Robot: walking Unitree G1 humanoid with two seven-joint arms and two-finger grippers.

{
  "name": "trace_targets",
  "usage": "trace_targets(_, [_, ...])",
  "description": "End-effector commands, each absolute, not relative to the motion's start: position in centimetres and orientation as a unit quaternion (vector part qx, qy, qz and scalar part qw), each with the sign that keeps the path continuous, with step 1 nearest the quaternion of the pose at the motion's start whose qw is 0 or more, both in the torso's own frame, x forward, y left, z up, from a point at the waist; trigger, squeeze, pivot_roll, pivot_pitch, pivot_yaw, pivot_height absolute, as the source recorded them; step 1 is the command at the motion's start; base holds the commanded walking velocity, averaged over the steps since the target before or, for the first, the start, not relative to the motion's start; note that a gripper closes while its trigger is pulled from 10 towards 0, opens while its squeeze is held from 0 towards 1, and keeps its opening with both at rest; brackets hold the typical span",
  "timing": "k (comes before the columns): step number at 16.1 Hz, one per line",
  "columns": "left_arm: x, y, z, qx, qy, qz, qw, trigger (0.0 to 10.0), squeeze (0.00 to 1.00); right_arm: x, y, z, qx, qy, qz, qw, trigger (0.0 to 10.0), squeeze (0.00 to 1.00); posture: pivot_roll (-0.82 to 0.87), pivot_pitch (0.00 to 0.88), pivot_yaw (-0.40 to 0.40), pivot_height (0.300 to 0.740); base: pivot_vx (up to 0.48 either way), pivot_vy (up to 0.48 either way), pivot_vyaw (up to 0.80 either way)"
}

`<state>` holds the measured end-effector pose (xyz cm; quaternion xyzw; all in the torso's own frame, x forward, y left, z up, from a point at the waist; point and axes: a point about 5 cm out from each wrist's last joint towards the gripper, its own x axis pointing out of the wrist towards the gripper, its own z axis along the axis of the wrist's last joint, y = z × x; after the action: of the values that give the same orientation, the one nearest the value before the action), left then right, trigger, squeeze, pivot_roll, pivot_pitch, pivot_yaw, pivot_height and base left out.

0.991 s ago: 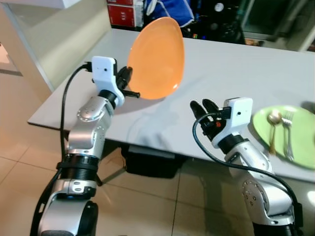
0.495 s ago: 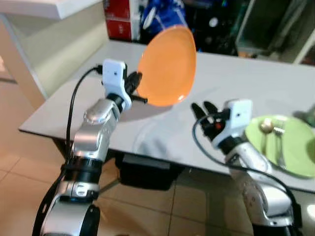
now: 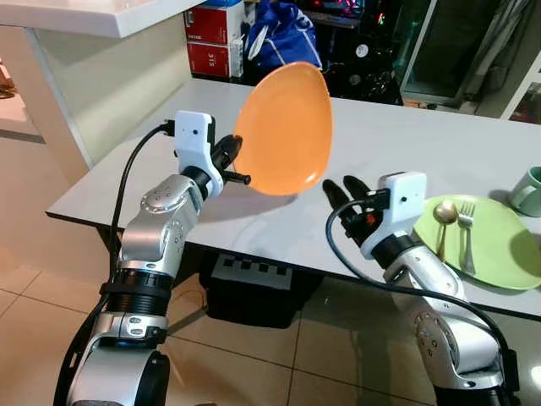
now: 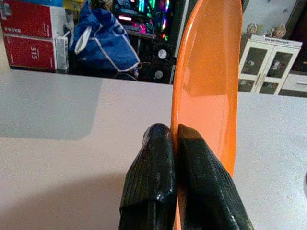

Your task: Setting the table

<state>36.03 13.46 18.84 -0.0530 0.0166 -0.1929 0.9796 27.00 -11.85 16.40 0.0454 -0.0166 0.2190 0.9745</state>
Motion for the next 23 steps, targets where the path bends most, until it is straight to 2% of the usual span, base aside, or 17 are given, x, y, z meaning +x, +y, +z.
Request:
trace_targets(1, [36.3,13.6,19.8,-0.058,0.007,-0.191,0.98,10.0,0.0,26.8,-11.7,16.2,0.032,-0.008,0.228,0.973,10.0,0.0,0.03,0.0,-0.013,0.74,0.0,0.0,0.0])
trace_targets(3, [36.4,13.5,19.4,-0.034,0.02,-0.195,0.98,10.0,0.0,26.8,-11.8,16.2,0.032,-0.006,0.227,0.973,10.0,0.0,0.03,0.0,-0.007,0.74,0.0,0.0,0.0])
trace_targets(6, [36.4,13.3,18.9,-0.057,0.051,-0.206,0.976,10.0,0.0,26.8,-11.9,16.1,0.034,-0.005,0.221,0.975,10.0,0.0,0.02,0.0,0.016,0.74,0.0,0.0,0.0])
trace_targets(8, [36.8,14.0,18.9,-0.173,0.091,-0.186,0.963,10.0,0.0,26.5,-12.0,16.1,0.031,-0.003,0.224,0.974,10.0,0.0,0.01,0.0,0.024,0.74,0.0,0.0,0.0])
trace_targets(9, [36.8,14.1,19.0,-0.202,0.1,-0.184,0.957,10.0,0.0,26.5,-12.0,16.1,0.031,-0.002,0.225,0.974,10.0,0.0,0.01,0.0,0.023,0.74,0.0,0.0,0.0])
trace_targets(11, [36.1,14.9,18.2,-0.284,0.149,-0.187,0.928,10.0,0.0,26.3,-12.1,16.0,0.03,0.004,0.236,0.971,10.0,0.0,0.02,0.0,0.016,0.74,0.0,0.0,0.0])
trace_targets(13, [35.4,15.8,16.5,-0.275,0.184,-0.162,0.93,10.0,0.0,26.3,-11.9,15.9,0.029,0.008,0.25,0.968,10.0,0.0,0.04,0.0,-0.001,0.74,0.0,0.0,0.0])
trace_targets(15, [35.4,16.6,15.6,-0.302,0.205,-0.132,0.922,10.0,0.0,26.2,-11.4,15.8,0.028,0.013,0.27,0.962,10.0,0.0,0.04,0.0,-0.003,0.74,0.0,0.0,0.0])
trace_targets(20, [36.8,17.4,15.2,-0.297,0.197,-0.085,0.93,10.0,0.0,25.9,-11.2,15.8,0.024,0.015,0.28,0.96,10.0,0.0,0.03,0.0,0.004,0.74,0.0,0.0,0.0])
trace_targets(23, [37.5,17.1,14.9,-0.29,0.202,-0.084,0.932,10.0,0.0,25.7,-11.2,15.9,0.023,0.014,0.279,0.96,10.0,0.0,0.02,0.0,0.004,0.74,0.0,0.0,0.0])
